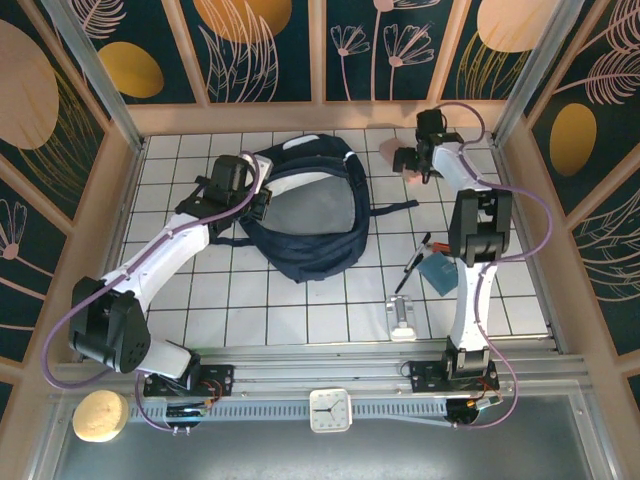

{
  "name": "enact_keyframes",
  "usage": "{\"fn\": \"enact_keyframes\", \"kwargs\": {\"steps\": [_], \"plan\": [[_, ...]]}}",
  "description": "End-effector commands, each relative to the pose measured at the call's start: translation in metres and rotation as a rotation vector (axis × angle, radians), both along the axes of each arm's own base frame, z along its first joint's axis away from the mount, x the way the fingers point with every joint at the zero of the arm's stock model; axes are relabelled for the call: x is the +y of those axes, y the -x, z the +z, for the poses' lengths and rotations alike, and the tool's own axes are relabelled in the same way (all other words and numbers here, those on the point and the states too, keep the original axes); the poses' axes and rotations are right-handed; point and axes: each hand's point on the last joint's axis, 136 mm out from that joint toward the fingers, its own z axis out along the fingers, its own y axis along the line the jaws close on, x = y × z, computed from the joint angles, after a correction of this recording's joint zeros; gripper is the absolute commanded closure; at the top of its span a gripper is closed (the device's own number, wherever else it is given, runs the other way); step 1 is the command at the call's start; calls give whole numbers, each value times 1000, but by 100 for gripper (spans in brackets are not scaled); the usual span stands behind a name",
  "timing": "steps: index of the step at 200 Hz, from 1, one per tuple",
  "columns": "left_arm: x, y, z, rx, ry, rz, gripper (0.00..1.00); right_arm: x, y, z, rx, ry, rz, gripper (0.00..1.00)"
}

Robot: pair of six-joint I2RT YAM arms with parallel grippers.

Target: Pack books, pencil case, and school supplies into a backpack

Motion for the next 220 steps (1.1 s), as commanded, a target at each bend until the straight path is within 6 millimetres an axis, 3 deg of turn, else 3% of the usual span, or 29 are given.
{"fn": "enact_keyframes", "kwargs": {"steps": [1, 69, 91, 147, 193, 220], "plan": [[-6, 11, -4, 57, 86, 3, 100, -3, -34, 12, -71, 71, 50, 1], [-9, 11, -29, 138, 54, -13, 100, -2, -58, -23, -71, 15, 117, 1], [-12, 10, -33, 153, 54, -23, 100, 8, -59, -30, -71, -30, 160, 1], [-15, 8, -35, 164, 62, -25, 100, 27, -47, -58, 7, -111, 196, 1], [-14, 11, -36, 161, 72, -22, 100, 47, -31, -55, 22, -86, 211, 7], [-14, 13, -34, 162, 84, -19, 100, 48, -28, -67, 49, -20, 186, 9]]}}
